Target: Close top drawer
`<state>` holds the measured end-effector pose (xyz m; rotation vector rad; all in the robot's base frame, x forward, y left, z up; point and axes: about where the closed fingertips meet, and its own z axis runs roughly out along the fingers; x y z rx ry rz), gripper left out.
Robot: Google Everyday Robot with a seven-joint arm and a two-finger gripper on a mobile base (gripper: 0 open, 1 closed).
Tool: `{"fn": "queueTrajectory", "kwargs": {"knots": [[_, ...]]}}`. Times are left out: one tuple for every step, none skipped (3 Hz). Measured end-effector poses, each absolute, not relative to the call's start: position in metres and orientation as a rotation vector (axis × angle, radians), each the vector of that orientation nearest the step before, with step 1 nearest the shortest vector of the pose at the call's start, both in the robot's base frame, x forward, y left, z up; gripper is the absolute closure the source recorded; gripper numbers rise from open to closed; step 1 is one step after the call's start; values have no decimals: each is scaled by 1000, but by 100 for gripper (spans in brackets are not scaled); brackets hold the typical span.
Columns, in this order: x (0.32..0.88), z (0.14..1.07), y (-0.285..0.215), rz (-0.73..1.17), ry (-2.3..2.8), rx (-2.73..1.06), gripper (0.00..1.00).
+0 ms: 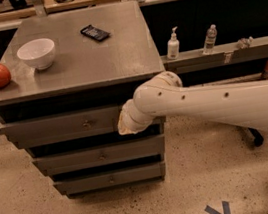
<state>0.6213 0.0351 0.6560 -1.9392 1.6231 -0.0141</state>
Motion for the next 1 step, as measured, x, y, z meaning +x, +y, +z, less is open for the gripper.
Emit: {"fn": "queueTrajectory", "kwargs": {"knots": [[532,653,25,210,1570,-1990,100]]}}
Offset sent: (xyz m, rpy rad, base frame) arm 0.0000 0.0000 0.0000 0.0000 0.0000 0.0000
